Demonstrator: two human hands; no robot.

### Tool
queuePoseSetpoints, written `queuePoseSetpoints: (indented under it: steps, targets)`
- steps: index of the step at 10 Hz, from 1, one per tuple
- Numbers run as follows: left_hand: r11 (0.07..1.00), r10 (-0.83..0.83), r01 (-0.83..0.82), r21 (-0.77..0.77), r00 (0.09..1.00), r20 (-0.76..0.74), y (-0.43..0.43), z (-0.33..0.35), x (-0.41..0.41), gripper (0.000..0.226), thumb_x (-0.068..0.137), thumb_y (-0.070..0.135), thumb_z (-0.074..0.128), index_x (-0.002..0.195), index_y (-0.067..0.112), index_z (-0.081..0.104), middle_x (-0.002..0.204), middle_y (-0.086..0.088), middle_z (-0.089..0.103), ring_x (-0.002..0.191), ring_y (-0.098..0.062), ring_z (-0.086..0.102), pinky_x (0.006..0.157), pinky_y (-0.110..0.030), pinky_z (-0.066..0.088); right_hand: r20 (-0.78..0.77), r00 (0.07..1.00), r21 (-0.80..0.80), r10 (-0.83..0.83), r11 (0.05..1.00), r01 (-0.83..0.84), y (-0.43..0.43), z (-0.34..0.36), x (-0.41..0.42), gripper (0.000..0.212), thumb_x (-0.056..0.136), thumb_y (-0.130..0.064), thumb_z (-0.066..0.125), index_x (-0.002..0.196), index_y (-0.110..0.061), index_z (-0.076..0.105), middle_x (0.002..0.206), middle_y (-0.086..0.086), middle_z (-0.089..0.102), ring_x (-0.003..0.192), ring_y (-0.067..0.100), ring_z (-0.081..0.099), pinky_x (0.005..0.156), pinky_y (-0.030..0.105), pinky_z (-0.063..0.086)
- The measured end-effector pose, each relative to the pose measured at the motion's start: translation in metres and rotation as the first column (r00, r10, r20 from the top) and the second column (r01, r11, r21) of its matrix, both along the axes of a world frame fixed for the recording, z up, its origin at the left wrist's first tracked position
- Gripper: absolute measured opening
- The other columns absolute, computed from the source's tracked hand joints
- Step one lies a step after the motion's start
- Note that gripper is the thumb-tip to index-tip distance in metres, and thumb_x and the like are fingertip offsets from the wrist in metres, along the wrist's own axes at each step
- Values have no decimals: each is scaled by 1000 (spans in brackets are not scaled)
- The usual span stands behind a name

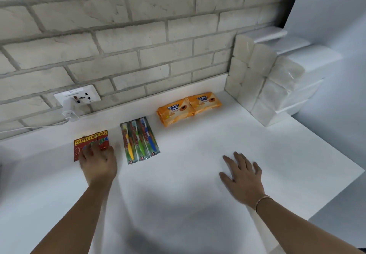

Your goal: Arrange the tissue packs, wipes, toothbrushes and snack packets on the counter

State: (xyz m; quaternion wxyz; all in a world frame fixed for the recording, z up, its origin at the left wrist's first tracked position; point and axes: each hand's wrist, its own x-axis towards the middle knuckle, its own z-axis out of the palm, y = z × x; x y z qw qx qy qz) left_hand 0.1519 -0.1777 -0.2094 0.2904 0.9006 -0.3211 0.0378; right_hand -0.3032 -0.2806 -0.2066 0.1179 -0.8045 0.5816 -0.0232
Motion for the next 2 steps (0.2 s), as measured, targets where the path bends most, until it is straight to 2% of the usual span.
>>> queuePoseSetpoints:
  steps: [1,2]
  targets:
    - [997,-59,58,-47,998,-24,24,0,-38,48,99,43,46,131,8,54,142,-21,50,135,-40,38,114,-57,35,42,999,34,24,999,-25,3,2,-8,66,96,-69,32,157,-46,21,171,-7,7,157,11,-3,126,47,-4]
    - [977,-188,182,-109,981,-44,42,-2,-78,37,102,37,50,130,14,60,144,-12,50,139,-32,35,113,-53,36,82,994,49,70,996,-74,15,0,-17,74,89,-72,16,158,-45,22,172,-9,6,157,10,-3,127,41,-5]
